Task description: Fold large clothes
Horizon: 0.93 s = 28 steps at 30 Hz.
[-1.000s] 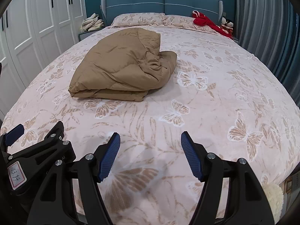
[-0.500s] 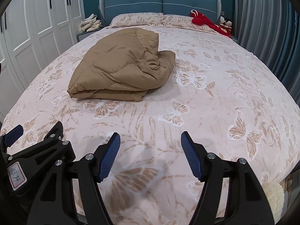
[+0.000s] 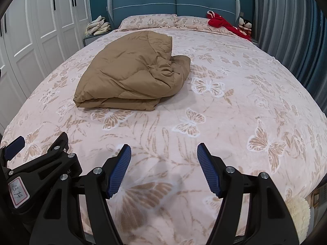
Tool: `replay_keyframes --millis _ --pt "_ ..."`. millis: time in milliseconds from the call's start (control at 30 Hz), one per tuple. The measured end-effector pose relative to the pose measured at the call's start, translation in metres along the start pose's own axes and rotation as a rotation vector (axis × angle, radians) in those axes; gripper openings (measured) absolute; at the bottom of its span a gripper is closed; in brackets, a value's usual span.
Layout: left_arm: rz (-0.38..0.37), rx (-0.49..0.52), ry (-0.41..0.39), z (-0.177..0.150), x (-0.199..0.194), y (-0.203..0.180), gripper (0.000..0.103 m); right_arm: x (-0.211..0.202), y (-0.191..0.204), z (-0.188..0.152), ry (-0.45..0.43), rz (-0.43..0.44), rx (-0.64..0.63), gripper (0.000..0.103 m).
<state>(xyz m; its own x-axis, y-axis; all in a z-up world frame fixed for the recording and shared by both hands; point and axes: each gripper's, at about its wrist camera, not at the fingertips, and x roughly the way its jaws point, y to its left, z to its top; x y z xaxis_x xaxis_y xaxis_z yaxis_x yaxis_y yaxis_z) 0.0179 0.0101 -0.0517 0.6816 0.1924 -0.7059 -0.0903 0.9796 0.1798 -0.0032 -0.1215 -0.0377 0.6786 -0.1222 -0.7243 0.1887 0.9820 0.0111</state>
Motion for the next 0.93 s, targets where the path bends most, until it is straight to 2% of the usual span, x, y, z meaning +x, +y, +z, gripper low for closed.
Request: replay_keyframes --millis 433,633,933 --pt "0.0 0.005 0.004 0.0003 -0.0004 0.0023 0.091 0.0 0.0016 -0.0005 0.004 -0.005 0.005 0.064" --pt "0.006 0.018 -0.017 -0.001 -0.0002 0.0009 0.091 0.0004 0.0025 -0.0013 0.004 -0.005 0.006 0.064" --pt "-0.017 -0.007 0.019 -0.0027 0.0031 0.0025 0.085 0.0004 0.0057 -0.0034 0.01 -0.015 0.008 0.064"
